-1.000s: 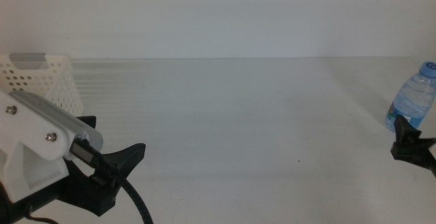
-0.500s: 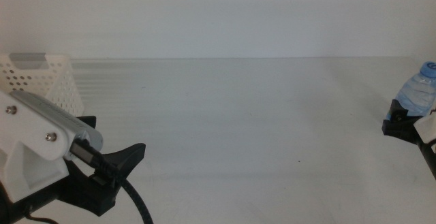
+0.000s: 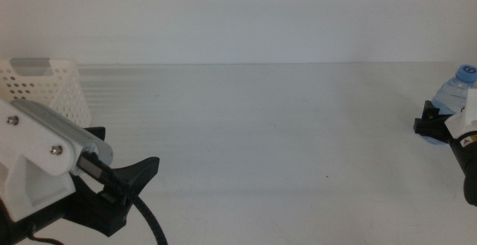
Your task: Use arms to grab the bottles and put them into the dustbin to the left of the table.
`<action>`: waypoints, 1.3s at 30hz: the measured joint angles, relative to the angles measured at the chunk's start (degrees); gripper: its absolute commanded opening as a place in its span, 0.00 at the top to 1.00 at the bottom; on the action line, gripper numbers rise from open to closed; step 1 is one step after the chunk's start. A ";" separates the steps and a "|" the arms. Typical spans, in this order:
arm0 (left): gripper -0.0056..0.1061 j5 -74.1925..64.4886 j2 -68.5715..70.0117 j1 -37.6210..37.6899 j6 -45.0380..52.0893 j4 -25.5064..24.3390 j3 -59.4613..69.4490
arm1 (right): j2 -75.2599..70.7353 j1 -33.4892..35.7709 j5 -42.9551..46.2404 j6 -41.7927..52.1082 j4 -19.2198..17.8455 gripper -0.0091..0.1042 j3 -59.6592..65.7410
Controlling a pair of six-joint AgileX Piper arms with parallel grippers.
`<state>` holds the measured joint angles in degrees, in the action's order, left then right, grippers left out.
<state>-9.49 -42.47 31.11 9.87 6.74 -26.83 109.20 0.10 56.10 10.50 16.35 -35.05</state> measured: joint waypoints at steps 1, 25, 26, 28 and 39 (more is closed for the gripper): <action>0.14 0.00 0.00 0.00 0.00 0.00 0.00 | 0.56 -0.01 0.00 0.00 0.29 0.08 -0.53; 0.14 0.00 0.00 0.00 0.00 0.00 0.00 | 7.45 -0.01 -0.11 -0.05 5.29 0.81 -7.80; 0.14 0.00 0.00 0.00 0.00 0.00 0.00 | 7.45 0.22 -0.16 -0.05 5.36 0.92 -7.80; 0.14 0.00 0.00 0.00 0.00 0.00 0.00 | 6.79 0.96 -1.20 -0.05 5.28 0.92 -7.68; 0.14 0.00 0.00 0.00 0.00 0.00 0.00 | -3.86 15.18 -17.25 -4.61 -8.08 0.92 -10.68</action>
<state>-9.49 -42.47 31.11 9.87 6.74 -26.83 105.34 15.28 38.85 5.89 8.27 -45.73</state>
